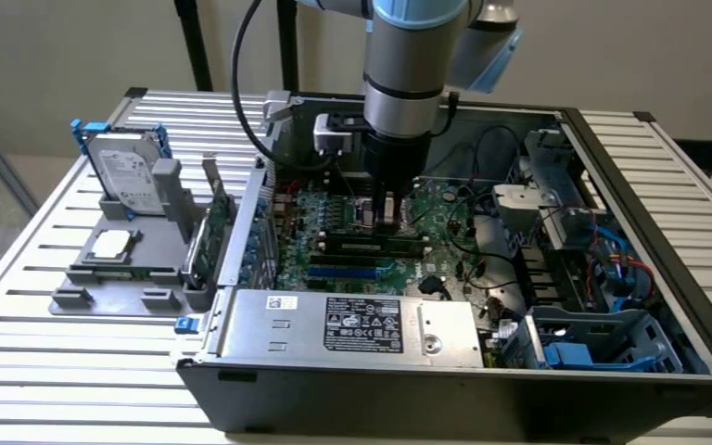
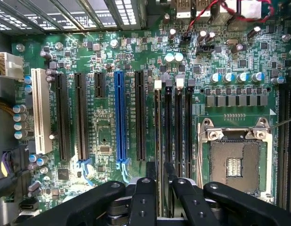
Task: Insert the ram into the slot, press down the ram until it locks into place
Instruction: 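Insert the ram into the slot, then press down the ram until it locks into place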
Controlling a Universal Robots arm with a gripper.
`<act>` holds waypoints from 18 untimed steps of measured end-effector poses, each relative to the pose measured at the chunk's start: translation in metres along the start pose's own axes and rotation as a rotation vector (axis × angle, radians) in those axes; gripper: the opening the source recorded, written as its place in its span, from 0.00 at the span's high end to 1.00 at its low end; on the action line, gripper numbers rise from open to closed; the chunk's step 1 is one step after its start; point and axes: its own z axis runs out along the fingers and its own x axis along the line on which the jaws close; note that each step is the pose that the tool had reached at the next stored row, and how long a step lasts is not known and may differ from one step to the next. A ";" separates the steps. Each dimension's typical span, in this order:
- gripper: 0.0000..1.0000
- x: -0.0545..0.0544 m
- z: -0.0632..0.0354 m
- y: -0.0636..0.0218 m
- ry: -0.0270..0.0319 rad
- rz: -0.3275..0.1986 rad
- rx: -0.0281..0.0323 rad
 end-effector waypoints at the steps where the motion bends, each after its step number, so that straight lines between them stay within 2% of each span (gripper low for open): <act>1: 0.78 0.000 -0.0025 0.0000 0.0000 0.000 -0.0001; 3: 0.78 0.000 -0.0065 0.0001 0.0001 0.000 -0.0002; 4: 0.81 0.000 -0.0071 0.0001 0.0001 0.000 -0.0002; 5: 0.87 0.000 -0.0071 0.0001 -0.0001 0.000 -0.0002; 7: 0.89 0.000 -0.0071 0.0002 0.0000 0.000 -0.0002; 18: 0.89 0.000 -0.0072 0.0002 0.0000 0.000 -0.0002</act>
